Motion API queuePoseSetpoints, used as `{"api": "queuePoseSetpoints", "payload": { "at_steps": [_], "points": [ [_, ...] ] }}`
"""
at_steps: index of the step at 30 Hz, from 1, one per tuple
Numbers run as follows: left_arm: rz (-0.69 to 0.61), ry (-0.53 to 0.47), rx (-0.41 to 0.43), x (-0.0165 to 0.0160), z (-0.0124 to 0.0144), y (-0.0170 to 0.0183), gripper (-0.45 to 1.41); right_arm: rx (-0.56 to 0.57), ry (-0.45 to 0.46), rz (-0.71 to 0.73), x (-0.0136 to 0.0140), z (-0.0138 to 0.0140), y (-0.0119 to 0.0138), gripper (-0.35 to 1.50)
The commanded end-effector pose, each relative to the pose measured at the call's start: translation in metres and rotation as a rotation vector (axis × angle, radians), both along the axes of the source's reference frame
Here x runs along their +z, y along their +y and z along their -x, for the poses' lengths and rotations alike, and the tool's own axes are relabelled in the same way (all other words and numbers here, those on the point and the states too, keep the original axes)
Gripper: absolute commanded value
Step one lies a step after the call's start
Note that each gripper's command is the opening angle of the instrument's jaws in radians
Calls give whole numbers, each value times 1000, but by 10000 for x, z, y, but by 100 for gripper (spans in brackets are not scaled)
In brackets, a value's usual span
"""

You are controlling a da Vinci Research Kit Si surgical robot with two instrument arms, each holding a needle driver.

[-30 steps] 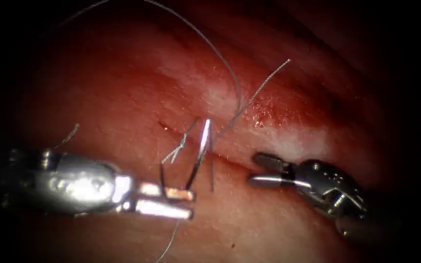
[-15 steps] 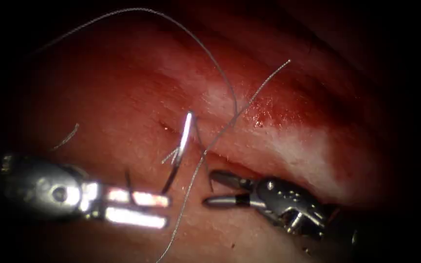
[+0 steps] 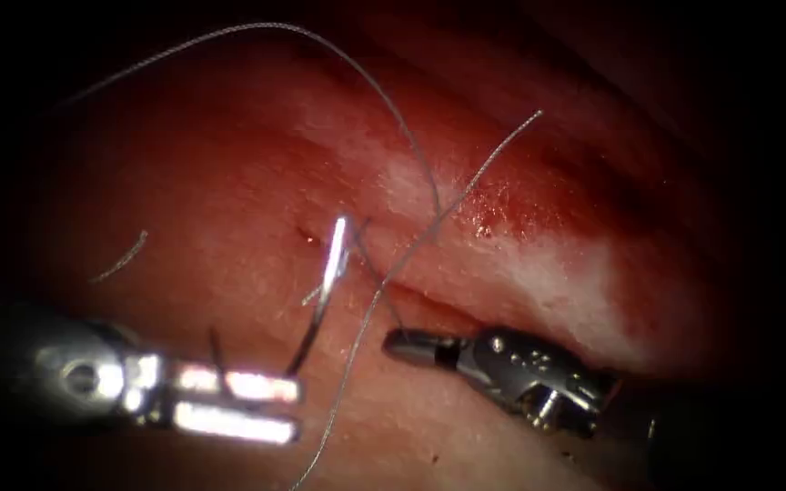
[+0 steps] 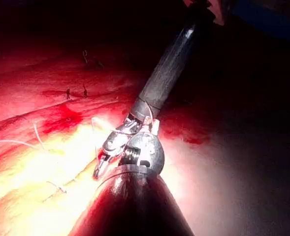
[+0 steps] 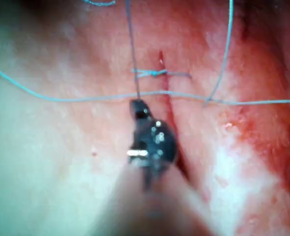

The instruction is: Wound Closure

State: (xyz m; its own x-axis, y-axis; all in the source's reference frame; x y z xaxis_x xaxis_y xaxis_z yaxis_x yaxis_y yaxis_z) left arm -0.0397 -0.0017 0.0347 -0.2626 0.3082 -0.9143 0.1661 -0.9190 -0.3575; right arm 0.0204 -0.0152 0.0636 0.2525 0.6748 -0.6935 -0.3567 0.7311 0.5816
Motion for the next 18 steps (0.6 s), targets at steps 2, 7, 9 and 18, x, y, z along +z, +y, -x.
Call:
{"api": "queuePoseSetpoints", "payload": {
  "at_steps": [2,7,9,18],
  "points": [
    [-1,-3,5,6,-1,-3,-45,-3,6,-7,-6,-4,-12,-35],
    [10,28,-19,22,-26,3,-45,-35,50,-35,-43,-11,-31,-35],
    [10,45,-35,32,-36,9,-45,-30,76,-42,-60,-15,-35,-35],
    [18,126,-97,75,-57,24,-45,-22,165,-49,-139,-39,-33,-35]
  ]
}}
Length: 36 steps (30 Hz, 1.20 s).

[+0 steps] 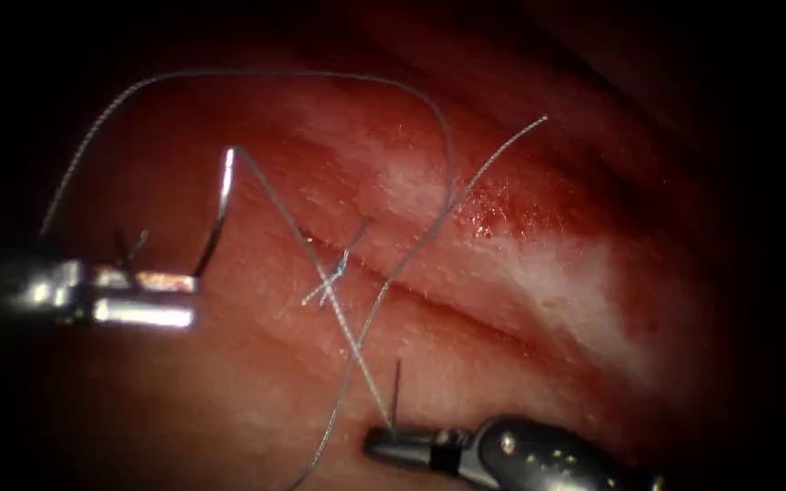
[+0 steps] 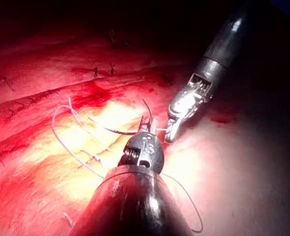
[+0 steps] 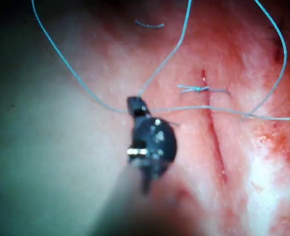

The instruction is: Wound Closure

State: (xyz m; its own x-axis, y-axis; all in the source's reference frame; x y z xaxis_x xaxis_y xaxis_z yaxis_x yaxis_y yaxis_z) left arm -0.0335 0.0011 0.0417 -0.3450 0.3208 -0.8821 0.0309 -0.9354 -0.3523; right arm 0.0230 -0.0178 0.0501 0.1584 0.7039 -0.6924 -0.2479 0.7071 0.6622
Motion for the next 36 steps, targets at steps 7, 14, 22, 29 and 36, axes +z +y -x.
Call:
{"api": "queuePoseSetpoints", "payload": {
  "at_steps": [7,14,22,29,36],
  "points": [
    [-3,23,-17,14,-2,1,-45,-15,64,46,-34,-39,-1,7],
    [-8,36,-27,12,-9,3,-45,-15,-8,199,5,-22,23,101],
    [-10,49,-38,13,-10,4,-45,-48,-99,264,66,-7,17,84],
    [-10,57,-45,12,-9,3,-45,-39,-125,288,98,-7,18,61],
    [-12,55,-44,10,-8,1,-45,10,-212,312,123,-5,11,29]
  ]
}}
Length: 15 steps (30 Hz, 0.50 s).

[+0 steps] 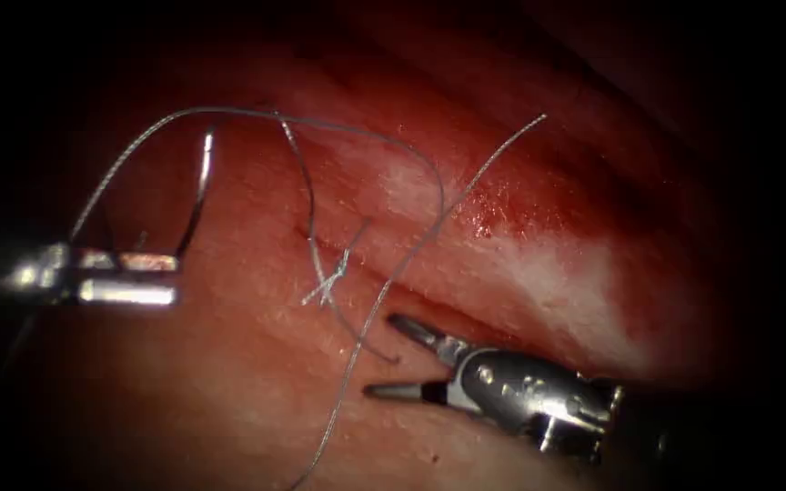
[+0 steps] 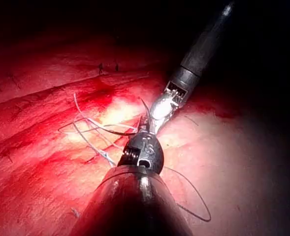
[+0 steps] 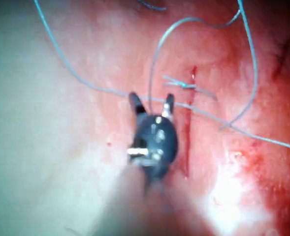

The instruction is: Wound Closure

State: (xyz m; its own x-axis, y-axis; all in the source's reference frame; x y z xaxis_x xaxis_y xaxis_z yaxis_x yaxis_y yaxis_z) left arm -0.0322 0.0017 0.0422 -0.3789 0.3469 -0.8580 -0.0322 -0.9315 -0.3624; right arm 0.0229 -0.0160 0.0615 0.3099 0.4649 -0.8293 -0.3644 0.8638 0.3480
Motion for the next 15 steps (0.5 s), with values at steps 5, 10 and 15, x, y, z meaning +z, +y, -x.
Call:
{"api": "queuePoseSetpoints", "payload": {
  "at_steps": [5,10,15],
  "points": [
    [-2,-1,1,5,5,-4,-45,-32,10,-15,11,4,-13,-35],
    [-2,-3,3,5,5,-4,-45,-53,28,-30,-18,11,-20,-35],
    [-1,-2,3,8,4,-4,-45,-72,70,-41,-73,6,-27,-35]
  ]
}}
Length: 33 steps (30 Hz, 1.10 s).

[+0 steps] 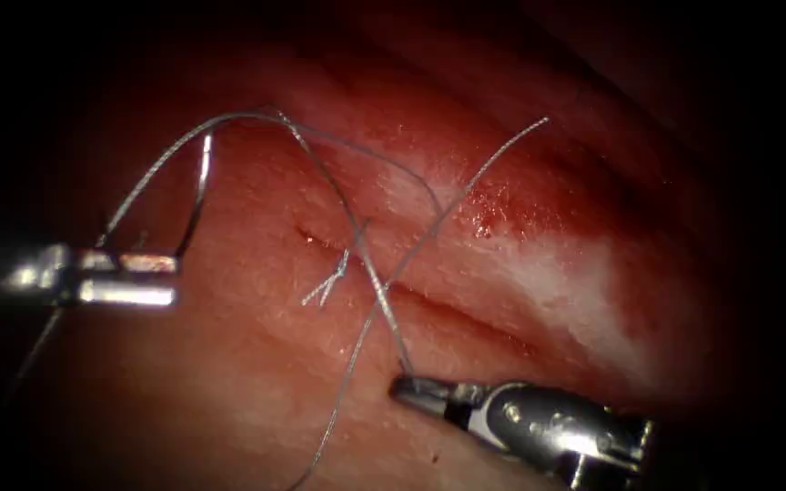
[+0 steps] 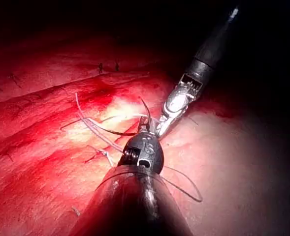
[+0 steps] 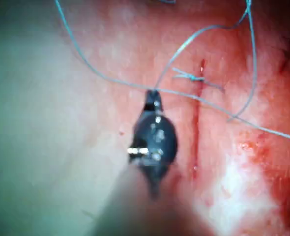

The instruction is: Wound Closure

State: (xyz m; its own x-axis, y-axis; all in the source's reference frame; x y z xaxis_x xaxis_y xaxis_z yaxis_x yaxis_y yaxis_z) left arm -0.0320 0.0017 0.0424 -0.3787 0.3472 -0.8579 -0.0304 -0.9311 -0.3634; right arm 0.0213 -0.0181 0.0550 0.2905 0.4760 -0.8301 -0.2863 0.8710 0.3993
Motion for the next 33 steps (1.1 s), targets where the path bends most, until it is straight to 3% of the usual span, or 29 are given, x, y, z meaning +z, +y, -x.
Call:
{"api": "queuePoseSetpoints", "payload": {
  "at_steps": [1,12,17,18,21,24,28,31,33],
  "points": [
    [0,0,1,7,5,-4,-45,-15,21,-9,-23,-14,-9,-35],
    [1,2,-1,8,7,-5,-45,-61,134,-35,-134,-50,-25,-35],
    [1,2,-2,8,7,-5,-45,-64,144,7,-151,-65,-20,-35],
    [1,2,-2,8,7,-5,-45,-63,143,7,-149,-65,-18,-3],
    [1,3,-2,8,7,-5,-45,-62,142,8,-136,-60,-7,59],
    [1,3,-2,9,7,-4,-45,-41,143,18,-117,-52,6,98],
    [1,3,-2,10,7,-4,-45,-14,109,45,-81,-39,18,101],
    [2,4,-3,11,7,-4,-45,-7,86,81,-32,-31,22,105],
    [3,4,-3,11,7,-4,-45,3,71,99,-18,-28,23,111]
  ]
}}
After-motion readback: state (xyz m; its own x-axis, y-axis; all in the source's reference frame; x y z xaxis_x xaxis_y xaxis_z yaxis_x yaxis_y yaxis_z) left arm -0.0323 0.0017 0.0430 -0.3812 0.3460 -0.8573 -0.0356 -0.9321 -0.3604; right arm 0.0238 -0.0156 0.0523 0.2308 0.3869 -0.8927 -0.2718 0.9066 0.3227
